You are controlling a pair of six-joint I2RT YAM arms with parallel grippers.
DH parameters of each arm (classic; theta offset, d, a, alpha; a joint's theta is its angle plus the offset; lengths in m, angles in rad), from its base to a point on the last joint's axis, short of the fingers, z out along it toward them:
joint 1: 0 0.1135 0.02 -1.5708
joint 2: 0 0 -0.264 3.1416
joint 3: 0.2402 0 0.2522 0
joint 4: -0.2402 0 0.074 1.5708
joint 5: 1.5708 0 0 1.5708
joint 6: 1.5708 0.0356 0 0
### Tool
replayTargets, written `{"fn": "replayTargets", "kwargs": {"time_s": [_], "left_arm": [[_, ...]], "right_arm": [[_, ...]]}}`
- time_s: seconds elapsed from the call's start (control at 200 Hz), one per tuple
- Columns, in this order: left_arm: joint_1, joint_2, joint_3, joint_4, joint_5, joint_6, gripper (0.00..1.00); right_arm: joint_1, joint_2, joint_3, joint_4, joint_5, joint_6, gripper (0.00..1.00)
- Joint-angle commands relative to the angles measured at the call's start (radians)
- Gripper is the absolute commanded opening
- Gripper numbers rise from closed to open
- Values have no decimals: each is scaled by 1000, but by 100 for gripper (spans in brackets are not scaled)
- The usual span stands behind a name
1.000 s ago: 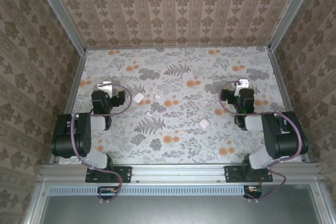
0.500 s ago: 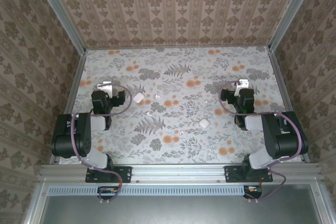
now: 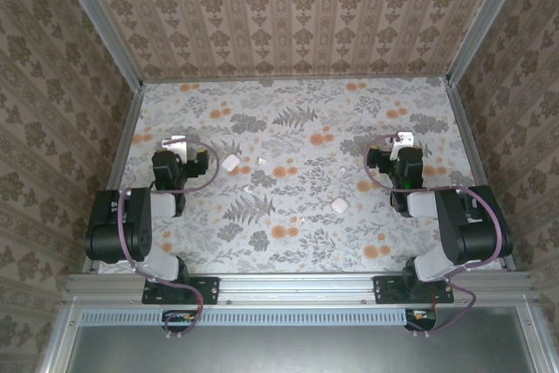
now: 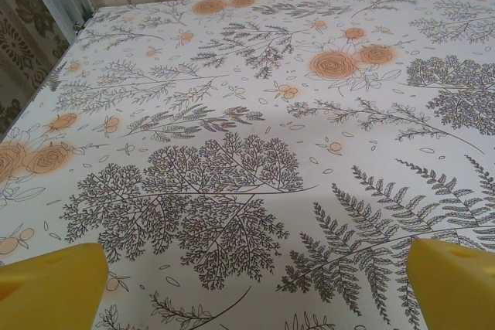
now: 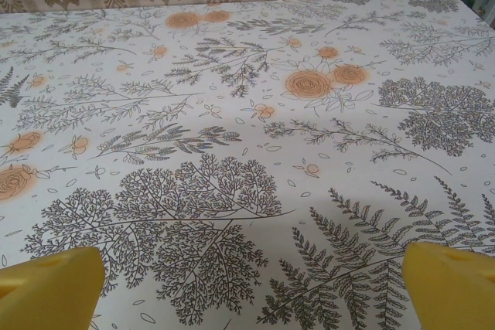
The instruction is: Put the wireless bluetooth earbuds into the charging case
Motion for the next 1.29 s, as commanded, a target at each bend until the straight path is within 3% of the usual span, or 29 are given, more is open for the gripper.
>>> {"fn": "replayTargets", "kwargs": {"time_s": [0.0, 0.525, 0.625, 0.69, 0.75, 0.885, 0.995, 1.1, 1.18, 1.29], "left_arm": [[-8, -1, 10, -2, -9, 17, 100], [-4, -4, 6, 6, -4, 15, 100], [-8, -47, -16, 12, -7, 18, 100], [-12, -104, -20, -30, -24, 16, 100], [-17, -176, 5, -154, -47, -2, 100], [-21, -306, 82, -418, -97, -36, 100], [-21, -364, 148, -588, -147, -87, 100], [-20, -402, 252, -845, -226, -242, 100], [-12, -429, 318, -1008, -123, -228, 100], [-12, -515, 263, -966, 28, -241, 100]], "right_arm": [[-1, 9, 4, 32, -14, -11, 100], [-1, 6, 3, 36, -15, -13, 100], [-1, -33, 27, -39, -14, -12, 100], [4, -105, 73, -189, -1, -8, 100], [8, -188, 190, -487, 48, 30, 100], [12, -216, 437, -932, 101, 124, 100], [39, -221, 557, -1162, 35, 131, 100], [112, -249, 599, -1309, -63, 35, 99], [207, -252, 629, -1444, -98, -68, 99], [339, -205, 663, -1602, -93, -149, 100]]}}
